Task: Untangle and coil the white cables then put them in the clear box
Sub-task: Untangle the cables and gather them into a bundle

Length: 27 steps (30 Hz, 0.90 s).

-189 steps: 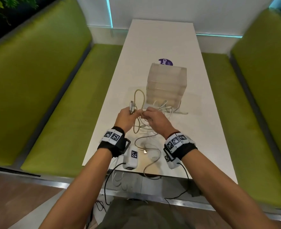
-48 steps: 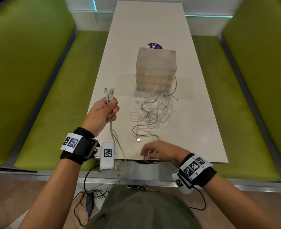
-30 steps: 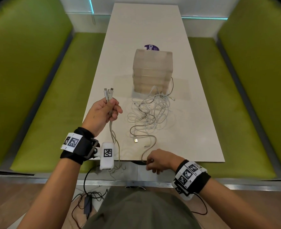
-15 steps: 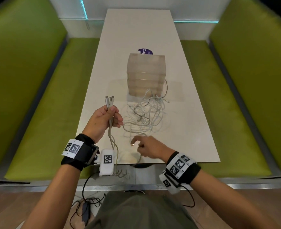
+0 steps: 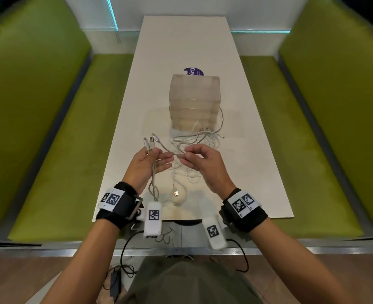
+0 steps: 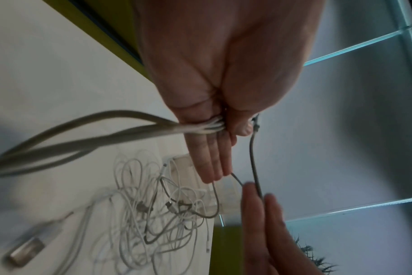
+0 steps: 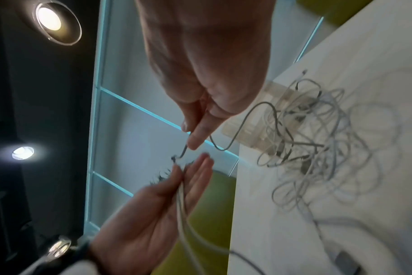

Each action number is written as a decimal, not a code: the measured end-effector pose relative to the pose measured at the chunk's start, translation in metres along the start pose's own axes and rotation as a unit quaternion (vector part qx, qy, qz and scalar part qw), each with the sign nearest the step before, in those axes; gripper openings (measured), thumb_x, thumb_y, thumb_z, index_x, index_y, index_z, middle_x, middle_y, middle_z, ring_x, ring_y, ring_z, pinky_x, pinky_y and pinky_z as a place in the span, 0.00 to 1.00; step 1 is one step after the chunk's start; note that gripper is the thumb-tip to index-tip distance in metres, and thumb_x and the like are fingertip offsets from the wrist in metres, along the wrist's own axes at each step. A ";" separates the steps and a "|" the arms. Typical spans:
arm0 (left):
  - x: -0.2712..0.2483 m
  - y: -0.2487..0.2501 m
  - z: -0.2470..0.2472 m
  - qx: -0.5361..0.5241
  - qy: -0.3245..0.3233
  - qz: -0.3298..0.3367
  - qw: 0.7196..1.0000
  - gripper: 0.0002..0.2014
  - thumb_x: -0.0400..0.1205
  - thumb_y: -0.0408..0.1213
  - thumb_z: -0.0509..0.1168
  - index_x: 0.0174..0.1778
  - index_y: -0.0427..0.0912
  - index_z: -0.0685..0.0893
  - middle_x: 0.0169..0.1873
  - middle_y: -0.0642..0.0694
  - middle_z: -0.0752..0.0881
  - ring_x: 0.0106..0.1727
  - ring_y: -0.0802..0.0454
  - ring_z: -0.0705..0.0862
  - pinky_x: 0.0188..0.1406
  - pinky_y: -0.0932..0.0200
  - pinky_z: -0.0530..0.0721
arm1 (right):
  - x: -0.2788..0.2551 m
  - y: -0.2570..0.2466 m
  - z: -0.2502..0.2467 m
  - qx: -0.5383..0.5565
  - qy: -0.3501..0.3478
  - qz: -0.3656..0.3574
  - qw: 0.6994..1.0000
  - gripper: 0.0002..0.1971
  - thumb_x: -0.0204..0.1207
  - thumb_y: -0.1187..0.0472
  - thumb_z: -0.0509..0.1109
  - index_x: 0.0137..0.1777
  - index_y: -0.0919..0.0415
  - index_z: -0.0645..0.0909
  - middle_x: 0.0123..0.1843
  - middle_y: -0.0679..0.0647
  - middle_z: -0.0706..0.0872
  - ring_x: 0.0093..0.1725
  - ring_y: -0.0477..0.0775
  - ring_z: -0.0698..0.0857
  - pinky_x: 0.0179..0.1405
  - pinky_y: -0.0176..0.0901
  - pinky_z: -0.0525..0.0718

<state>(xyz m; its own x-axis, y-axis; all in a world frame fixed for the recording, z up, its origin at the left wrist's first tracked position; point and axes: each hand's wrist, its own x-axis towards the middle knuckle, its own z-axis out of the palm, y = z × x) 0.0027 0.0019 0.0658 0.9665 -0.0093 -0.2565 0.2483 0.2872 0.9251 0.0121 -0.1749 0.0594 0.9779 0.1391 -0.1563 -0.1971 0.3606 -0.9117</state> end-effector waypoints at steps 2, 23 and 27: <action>0.001 0.001 0.009 0.000 -0.008 0.008 1.000 0.10 0.88 0.35 0.53 0.47 0.37 0.77 0.52 0.34 0.88 0.50 0.44 0.90 0.54 0.52 0.88 | -0.001 0.010 0.010 0.013 0.011 -0.004 1.000 0.04 0.75 0.77 0.68 0.48 0.72 0.81 0.45 0.61 0.83 0.45 0.57 0.90 0.51 0.42 0.88; -0.021 0.068 0.000 -0.184 0.027 0.128 0.974 0.11 0.88 0.33 0.50 0.41 0.44 0.71 0.21 0.56 0.70 0.19 0.62 0.61 0.19 0.69 0.62 | 0.088 0.020 -0.023 -0.604 -0.124 0.001 0.787 0.16 0.82 0.57 0.64 0.42 0.71 0.85 0.42 0.59 0.86 0.43 0.56 0.82 0.45 0.46 0.76; -0.030 0.102 -0.041 -0.219 0.044 0.193 0.955 0.10 0.88 0.37 0.51 0.43 0.46 0.73 0.23 0.57 0.74 0.21 0.63 0.64 0.21 0.69 0.63 | 0.095 0.015 -0.048 -0.557 -0.100 0.033 0.824 0.16 0.83 0.56 0.62 0.39 0.66 0.82 0.42 0.60 0.86 0.33 0.47 0.78 0.34 0.38 0.73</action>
<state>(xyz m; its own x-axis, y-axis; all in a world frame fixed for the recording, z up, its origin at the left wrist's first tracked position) -0.0036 0.0705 0.1559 0.9665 0.2535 0.0404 -0.1960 0.6270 0.7540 0.1057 -0.2001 0.0123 0.9148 0.3137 -0.2546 0.0466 -0.7078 -0.7048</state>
